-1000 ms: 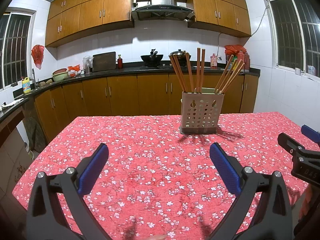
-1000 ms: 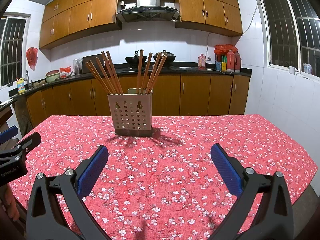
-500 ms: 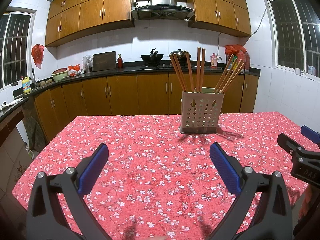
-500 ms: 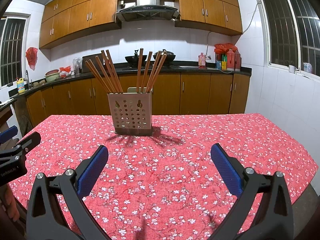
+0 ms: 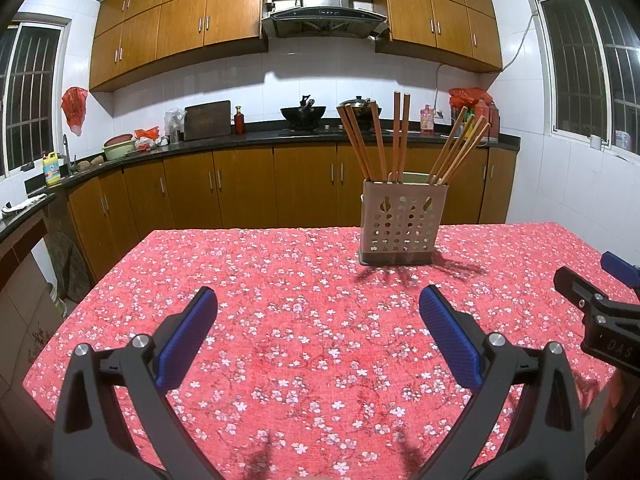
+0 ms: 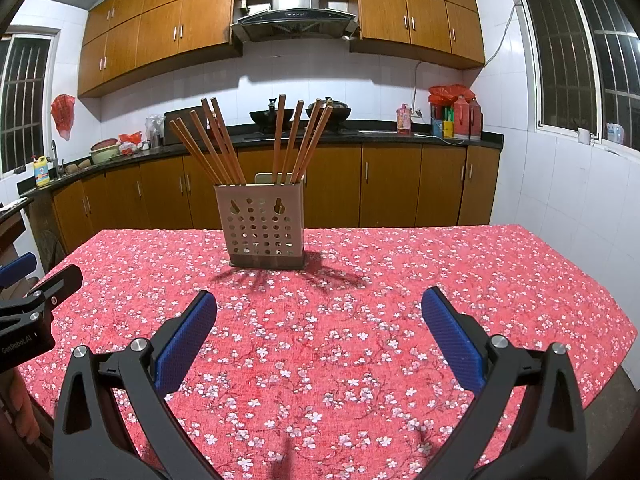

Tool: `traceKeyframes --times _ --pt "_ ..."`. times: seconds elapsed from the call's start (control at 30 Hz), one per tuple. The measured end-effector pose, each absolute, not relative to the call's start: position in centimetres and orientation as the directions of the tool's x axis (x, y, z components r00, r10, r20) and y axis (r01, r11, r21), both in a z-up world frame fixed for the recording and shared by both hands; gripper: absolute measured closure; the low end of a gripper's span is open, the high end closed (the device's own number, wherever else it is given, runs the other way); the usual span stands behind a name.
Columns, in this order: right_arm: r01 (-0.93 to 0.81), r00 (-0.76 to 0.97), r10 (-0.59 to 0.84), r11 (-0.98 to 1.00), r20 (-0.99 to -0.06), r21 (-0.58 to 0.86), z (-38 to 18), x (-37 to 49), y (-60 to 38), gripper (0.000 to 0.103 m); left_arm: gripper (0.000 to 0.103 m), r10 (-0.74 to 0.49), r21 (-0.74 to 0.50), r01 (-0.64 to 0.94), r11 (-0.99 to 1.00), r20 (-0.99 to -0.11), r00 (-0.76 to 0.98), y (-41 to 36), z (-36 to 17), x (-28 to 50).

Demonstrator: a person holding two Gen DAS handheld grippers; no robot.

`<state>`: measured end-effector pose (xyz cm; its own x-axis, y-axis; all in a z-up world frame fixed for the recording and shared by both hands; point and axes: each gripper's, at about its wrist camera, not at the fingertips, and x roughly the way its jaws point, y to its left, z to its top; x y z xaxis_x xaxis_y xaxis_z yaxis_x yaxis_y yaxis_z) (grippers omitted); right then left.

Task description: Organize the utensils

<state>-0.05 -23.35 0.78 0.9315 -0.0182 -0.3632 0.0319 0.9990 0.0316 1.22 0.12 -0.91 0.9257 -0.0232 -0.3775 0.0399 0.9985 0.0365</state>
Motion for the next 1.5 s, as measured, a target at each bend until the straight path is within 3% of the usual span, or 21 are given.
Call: traceKeyframes --times 1.5 --pt "0.036 0.928 -0.018 0.999 -0.373 0.04 0.74 -0.18 -23.11 0.002 0.004 -0.017 0.032 0.033 0.999 -0.391 0.92 0.54 -1.23 1.52"
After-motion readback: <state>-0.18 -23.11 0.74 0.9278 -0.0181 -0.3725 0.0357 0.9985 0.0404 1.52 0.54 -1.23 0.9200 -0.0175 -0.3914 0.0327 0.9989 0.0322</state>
